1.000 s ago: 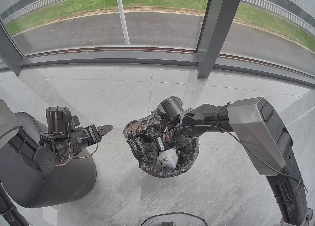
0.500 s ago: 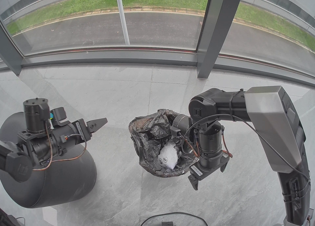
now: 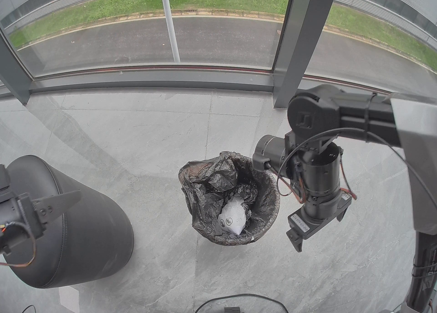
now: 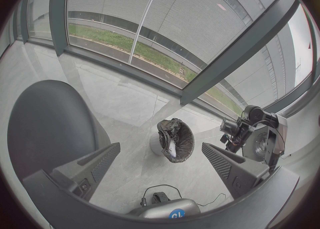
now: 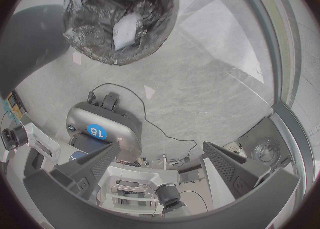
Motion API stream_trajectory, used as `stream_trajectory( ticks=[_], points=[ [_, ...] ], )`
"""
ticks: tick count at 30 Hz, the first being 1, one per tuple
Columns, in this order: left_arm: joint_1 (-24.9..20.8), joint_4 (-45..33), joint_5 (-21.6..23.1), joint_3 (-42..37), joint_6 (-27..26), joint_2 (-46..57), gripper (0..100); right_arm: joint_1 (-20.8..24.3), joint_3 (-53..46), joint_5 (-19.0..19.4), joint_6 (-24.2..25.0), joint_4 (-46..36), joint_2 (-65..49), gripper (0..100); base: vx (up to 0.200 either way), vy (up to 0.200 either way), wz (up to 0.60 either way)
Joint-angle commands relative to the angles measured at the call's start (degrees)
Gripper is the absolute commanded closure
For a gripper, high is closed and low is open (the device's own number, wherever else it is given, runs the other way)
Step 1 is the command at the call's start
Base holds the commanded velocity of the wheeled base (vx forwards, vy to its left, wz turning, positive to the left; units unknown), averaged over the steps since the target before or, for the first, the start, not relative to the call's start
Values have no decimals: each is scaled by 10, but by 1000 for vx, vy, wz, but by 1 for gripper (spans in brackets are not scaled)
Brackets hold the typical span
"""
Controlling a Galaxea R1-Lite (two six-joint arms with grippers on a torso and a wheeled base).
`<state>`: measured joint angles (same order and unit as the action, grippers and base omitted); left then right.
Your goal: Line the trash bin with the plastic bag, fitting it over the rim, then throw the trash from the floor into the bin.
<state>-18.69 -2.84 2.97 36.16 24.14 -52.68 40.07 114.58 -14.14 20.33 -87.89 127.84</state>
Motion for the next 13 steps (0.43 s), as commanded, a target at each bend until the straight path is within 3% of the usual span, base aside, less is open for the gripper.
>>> stream_trajectory(
  ticks=[1, 6, 10, 13],
  points=[
    [-8, -107, -3, 21, -4, 196, 0, 17, 0, -36, 28, -21, -135, 0, 0, 0, 0],
    [-15, -169, 19, 3, -5, 250, 0, 10, 0, -36, 56, -21, -223, 0, 0, 0, 0],
    [-12, -221, 40, -21, -6, 314, 0, -14, 0, -47, 73, -15, -395, 0, 0, 0, 0],
    [-10, -236, 40, -28, -6, 338, 0, -27, -30, -47, 76, 41, -505, 0, 0, 0, 0]
  ],
)
